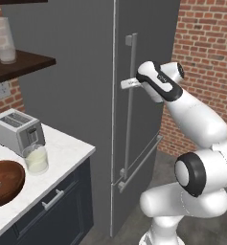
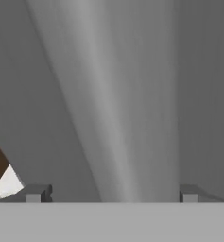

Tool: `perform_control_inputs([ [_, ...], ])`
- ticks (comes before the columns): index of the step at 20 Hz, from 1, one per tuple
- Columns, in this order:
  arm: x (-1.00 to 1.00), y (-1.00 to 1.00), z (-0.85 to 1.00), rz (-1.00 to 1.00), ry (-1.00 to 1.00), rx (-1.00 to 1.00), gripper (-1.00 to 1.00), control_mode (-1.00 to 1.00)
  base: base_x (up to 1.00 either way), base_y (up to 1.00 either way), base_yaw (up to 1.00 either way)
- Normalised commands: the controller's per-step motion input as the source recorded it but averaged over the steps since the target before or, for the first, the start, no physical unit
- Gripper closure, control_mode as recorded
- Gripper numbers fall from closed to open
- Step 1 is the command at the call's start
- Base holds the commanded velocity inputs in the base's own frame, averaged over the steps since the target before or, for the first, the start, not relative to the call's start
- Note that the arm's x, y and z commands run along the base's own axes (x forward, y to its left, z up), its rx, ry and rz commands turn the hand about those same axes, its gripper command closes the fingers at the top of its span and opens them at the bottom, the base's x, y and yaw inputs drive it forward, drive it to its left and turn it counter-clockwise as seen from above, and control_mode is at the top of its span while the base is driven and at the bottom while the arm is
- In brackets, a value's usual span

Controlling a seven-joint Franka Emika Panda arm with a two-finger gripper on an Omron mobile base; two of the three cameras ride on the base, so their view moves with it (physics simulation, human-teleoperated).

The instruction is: Grab a lemon wedge from the fridge and one ice cube from the ice bowl, and put them in the glass of lemonade.

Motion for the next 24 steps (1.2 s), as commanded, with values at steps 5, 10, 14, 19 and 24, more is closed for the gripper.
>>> perform_control_inputs([
  [5,0.16,0.1,-0.01,0.01,0.01,0.0,-1.0,-1.0,0.0,0.0,0.0],
  [10,0.0,0.13,0.0,0.01,0.0,0.0,1.0,-1.0,0.0,0.0,0.0],
  [14,0.0,0.1,0.0,0.01,0.0,0.0,1.0,-1.0,0.0,0.0,0.0],
  [19,0.0,0.04,0.0,0.0,0.0,0.0,1.0,-1.0,0.0,0.0,0.0],
  [24,0.07,0.0,0.0,0.01,0.0,0.0,1.0,-1.0,0.0,0.0,0.0],
])
